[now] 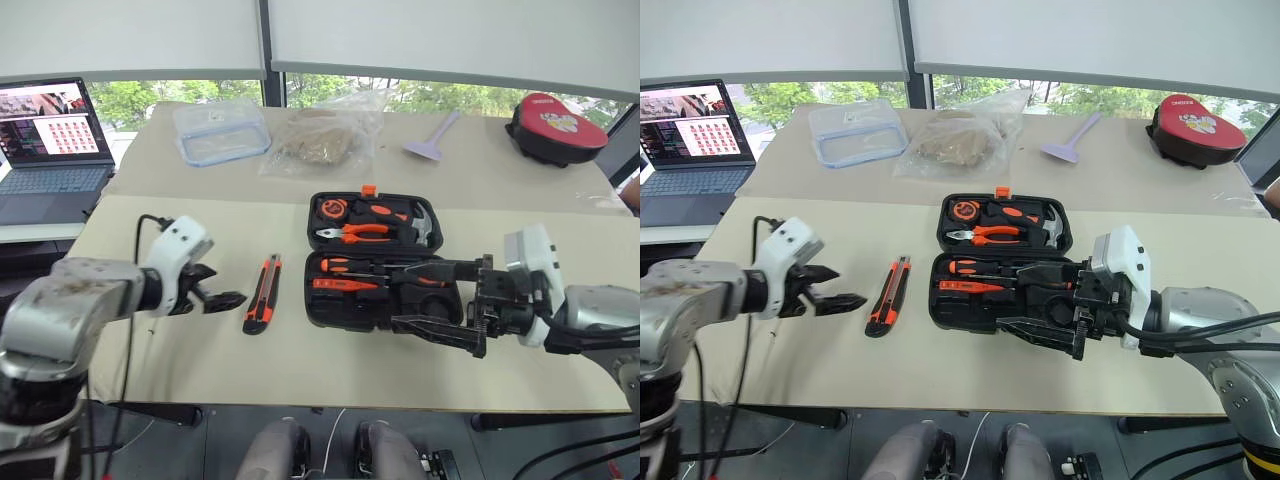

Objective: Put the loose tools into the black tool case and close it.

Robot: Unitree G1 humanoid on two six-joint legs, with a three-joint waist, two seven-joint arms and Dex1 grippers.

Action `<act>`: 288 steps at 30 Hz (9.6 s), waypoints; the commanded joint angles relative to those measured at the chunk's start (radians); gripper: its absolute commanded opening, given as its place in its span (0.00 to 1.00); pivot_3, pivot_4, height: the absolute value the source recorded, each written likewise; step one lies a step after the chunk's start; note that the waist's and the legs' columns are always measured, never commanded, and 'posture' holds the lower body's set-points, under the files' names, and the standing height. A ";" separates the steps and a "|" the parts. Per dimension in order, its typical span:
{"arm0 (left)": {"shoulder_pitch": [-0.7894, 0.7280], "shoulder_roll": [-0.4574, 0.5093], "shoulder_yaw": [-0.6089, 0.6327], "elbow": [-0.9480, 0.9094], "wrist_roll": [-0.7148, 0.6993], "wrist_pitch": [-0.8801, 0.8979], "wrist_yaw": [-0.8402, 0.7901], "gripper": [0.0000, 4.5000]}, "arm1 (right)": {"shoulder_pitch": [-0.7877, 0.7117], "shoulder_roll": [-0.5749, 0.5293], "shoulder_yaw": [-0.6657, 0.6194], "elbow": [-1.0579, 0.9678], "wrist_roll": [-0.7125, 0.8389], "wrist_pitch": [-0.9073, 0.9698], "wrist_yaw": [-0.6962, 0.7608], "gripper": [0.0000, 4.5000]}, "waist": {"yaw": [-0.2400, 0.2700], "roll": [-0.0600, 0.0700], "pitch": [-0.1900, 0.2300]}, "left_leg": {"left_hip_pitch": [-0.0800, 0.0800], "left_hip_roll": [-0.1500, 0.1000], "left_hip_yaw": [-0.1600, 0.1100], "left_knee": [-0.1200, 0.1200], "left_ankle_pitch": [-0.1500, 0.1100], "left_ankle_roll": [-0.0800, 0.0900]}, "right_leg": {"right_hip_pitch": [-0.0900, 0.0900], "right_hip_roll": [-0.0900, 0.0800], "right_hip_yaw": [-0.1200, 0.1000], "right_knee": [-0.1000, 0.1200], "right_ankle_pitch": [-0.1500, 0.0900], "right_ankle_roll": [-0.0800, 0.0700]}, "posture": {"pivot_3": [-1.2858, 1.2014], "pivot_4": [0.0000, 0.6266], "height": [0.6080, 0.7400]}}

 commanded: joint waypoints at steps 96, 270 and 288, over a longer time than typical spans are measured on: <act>-0.574 -0.325 -0.814 0.719 0.374 -0.753 -0.671 0.36 | 0.260 0.061 -0.120 -0.070 -0.137 -0.077 -0.132 1.00 | -0.012 -0.001 -0.002 | -0.009 0.007 0.001 -0.004 0.010 0.013 | -0.006 0.001 0.000 -0.011 0.001 -0.005 | 0.52 0.24 0.91; -0.434 -0.113 -0.589 0.764 0.364 -1.203 -0.826 0.00 | 0.198 0.054 -0.054 -0.002 -0.146 -0.060 -0.068 1.00 | -0.009 0.008 -0.024 | -0.013 0.002 0.000 0.004 0.004 0.020 | -0.004 -0.005 -0.003 -0.014 0.003 0.003 | 0.52 0.24 0.91; -0.380 -0.202 -0.633 0.737 0.432 -1.215 -0.760 0.00 | 0.213 0.044 -0.070 -0.009 -0.141 -0.052 -0.062 1.00 | -0.003 0.008 -0.023 | -0.011 0.001 -0.001 0.004 0.004 0.020 | -0.001 -0.005 -0.003 -0.013 0.002 0.004 | 0.52 0.24 0.91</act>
